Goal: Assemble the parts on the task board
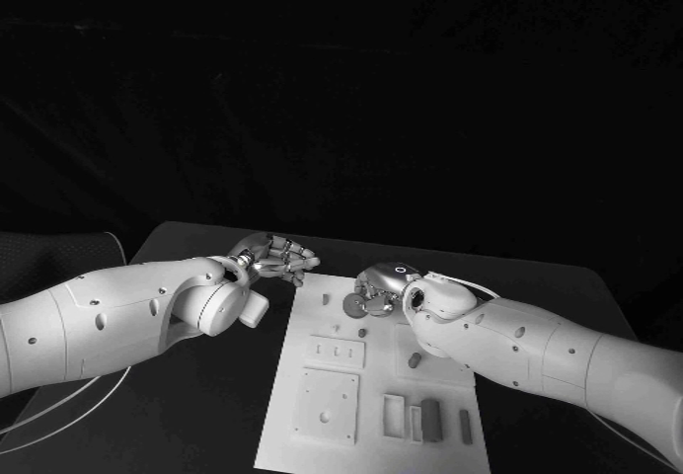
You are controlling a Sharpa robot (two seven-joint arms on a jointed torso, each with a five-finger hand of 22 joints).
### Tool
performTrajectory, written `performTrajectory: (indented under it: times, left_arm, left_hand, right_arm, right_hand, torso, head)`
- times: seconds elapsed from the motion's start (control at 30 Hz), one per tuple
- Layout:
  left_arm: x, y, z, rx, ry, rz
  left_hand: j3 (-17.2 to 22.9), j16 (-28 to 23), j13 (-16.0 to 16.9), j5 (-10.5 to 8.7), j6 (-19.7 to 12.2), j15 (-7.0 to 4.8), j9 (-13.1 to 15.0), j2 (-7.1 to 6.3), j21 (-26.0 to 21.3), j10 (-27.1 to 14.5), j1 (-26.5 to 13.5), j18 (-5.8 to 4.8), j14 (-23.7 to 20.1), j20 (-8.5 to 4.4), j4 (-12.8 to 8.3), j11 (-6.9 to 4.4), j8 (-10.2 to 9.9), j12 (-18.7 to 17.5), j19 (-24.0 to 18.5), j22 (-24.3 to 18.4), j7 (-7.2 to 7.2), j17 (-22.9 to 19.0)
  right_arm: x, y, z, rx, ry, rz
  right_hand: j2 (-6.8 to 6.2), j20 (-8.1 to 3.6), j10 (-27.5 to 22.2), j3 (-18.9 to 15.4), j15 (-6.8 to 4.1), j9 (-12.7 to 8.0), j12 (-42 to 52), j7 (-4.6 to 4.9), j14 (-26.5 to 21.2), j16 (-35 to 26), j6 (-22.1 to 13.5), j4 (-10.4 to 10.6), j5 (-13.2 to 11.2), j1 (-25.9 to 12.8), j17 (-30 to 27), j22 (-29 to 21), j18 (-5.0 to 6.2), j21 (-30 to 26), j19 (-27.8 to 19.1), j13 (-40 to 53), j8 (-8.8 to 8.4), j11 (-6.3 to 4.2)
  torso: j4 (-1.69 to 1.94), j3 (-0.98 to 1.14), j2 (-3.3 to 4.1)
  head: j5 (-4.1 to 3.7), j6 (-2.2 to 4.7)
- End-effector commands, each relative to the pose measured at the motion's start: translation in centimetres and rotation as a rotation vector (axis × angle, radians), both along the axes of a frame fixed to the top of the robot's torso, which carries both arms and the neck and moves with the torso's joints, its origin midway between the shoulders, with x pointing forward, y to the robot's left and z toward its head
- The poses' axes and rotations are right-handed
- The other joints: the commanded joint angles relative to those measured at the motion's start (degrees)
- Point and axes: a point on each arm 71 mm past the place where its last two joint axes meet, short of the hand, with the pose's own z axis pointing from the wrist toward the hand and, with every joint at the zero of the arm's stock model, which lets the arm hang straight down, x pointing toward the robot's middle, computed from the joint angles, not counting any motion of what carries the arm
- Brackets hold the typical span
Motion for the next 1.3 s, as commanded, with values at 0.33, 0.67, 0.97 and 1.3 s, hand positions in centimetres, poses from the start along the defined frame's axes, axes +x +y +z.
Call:
performTrajectory:
  times: [0.33, 0.67, 0.97, 1.3]
  left_arm:
    - [0.1, 0.3, 0.2, -0.001, -0.016, 0.001]
    - [0.7, 0.8, 0.3, -0.002, -0.027, -0.003]
    - [1.5, 1.6, 0.2, 0.004, -0.036, 0.002]
    - [1.8, 2.1, 0.2, 0.0, -0.053, -0.013]
  left_hand:
    - [-0.3, -0.4, -0.1, -0.04, 0.0, 0.12, 0.1, 0.12, -0.3, -0.4, -0.7, 1.08, -0.3, -0.34, 0.1, 0.07, -0.2, -0.3, 0.1, 0.1, 0.26, 0.1]
    - [0.0, -0.6, 0.0, -0.04, 1.0, 0.14, 0.4, 0.53, -0.7, 0.2, -0.7, 1.07, -0.4, -0.31, 0.1, -0.24, 0.3, -0.2, -0.1, 0.2, -0.47, -0.1]
    - [0.1, -4.4, -1.2, -0.03, 1.7, 1.14, 0.7, 1.22, -3.7, 1.3, -0.6, 1.06, -0.9, 0.67, 0.1, -0.16, 0.2, -2.5, -1.1, -1.9, -1.06, -3.2]
    - [0.0, -4.9, -1.5, -0.03, 1.7, 1.1, 0.7, 1.24, -4.1, 1.8, -0.6, 1.18, -0.2, 0.67, 0.1, -0.19, 0.1, -3.2, -0.5, -2.3, -0.98, -3.7]
  right_arm:
    - [-0.5, -1.6, 0.8, 0.14, -0.035, 0.021]
    - [-1.1, -2.7, 2.6, 0.264, -0.025, 0.028]
    - [-1.1, -4.6, 3.6, 0.28, -0.012, 0.007]
    - [-1.1, -9.7, 3.9, 0.394, 0.025, -0.006]
  right_hand:
    - [-0.48, -0.25, 0.1, 0.5, -0.03, -0.4, 0.5, 1.55, 0.4, 0.4, 1.5, -0.6, 0.3, 0.1, -0.2, 0.8, 1.68, 0.5, 0.0, -0.1, -0.08, 0.49]
    - [-1.66, -0.35, 0.2, 0.6, -0.02, -0.7, 0.4, 1.58, 0.6, 0.2, 1.6, -0.9, 0.3, 0.3, -0.3, 0.7, 1.68, 0.5, 0.2, -0.3, -0.21, 0.51]
    - [-2.31, -0.37, 0.2, 0.5, -0.04, -0.8, 0.2, 1.56, 0.7, 0.0, 1.7, -1.1, 0.3, 0.4, -0.5, 0.6, 1.68, 0.4, 0.2, -0.5, -0.21, 0.49]
    - [-4.22, -0.44, 0.2, 0.2, -0.13, -1.0, 0.1, 1.47, 0.7, -0.3, 2.0, -1.3, 0.2, 1.2, -0.7, 0.5, 1.68, 0.2, 0.1, -0.8, -0.23, 0.4]
  torso:
    - [0.01, -0.01, 0.0]
    - [-0.04, 0.02, -0.03]
    - [-0.47, 0.32, -0.45]
    - [-1.15, 0.64, -1.13]
  head:
    - [-0.07, 0.42]
    - [-0.17, 0.86]
    - [-0.54, 1.23]
    - [-0.68, 1.33]
